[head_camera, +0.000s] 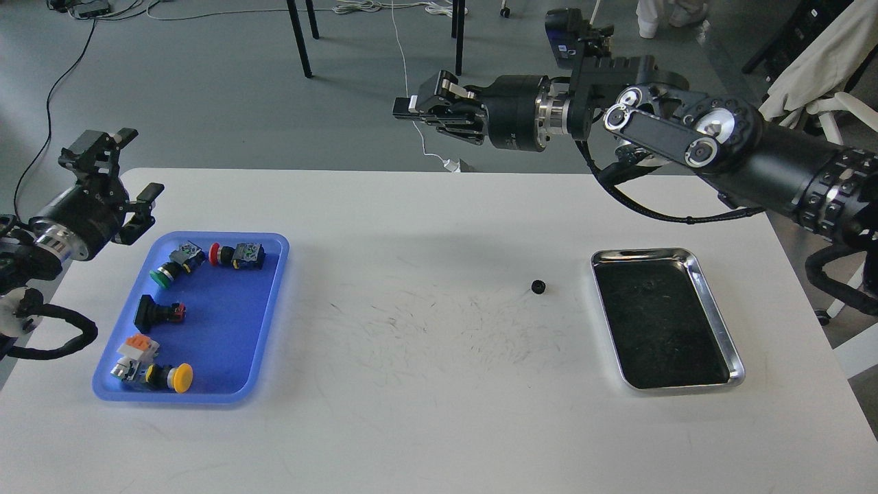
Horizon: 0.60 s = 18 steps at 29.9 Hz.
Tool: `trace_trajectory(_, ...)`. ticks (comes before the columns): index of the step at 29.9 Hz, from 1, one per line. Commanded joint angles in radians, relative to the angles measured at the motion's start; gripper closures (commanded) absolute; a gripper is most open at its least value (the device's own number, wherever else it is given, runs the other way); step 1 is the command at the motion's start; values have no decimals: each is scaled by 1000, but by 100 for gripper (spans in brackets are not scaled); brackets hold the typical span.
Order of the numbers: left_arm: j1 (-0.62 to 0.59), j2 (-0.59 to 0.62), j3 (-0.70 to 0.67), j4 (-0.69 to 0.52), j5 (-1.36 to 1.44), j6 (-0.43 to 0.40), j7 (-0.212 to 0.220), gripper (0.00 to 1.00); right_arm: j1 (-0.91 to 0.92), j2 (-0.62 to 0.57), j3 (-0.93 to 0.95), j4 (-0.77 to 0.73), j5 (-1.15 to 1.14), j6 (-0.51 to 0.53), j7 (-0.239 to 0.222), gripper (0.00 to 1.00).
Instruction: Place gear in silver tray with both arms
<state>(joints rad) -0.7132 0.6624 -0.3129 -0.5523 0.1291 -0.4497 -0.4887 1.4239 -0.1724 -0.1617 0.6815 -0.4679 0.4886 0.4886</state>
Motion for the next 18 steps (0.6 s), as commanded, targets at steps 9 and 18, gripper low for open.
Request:
trace_trajectory(9,1,-3,0,0,3,8,0,2,-46,-134,33,114,0,0,0,4)
trace_trajectory(18,-2,-40,-2,52,6,0,0,2,29,-185,-126,225,-411,0,0,73)
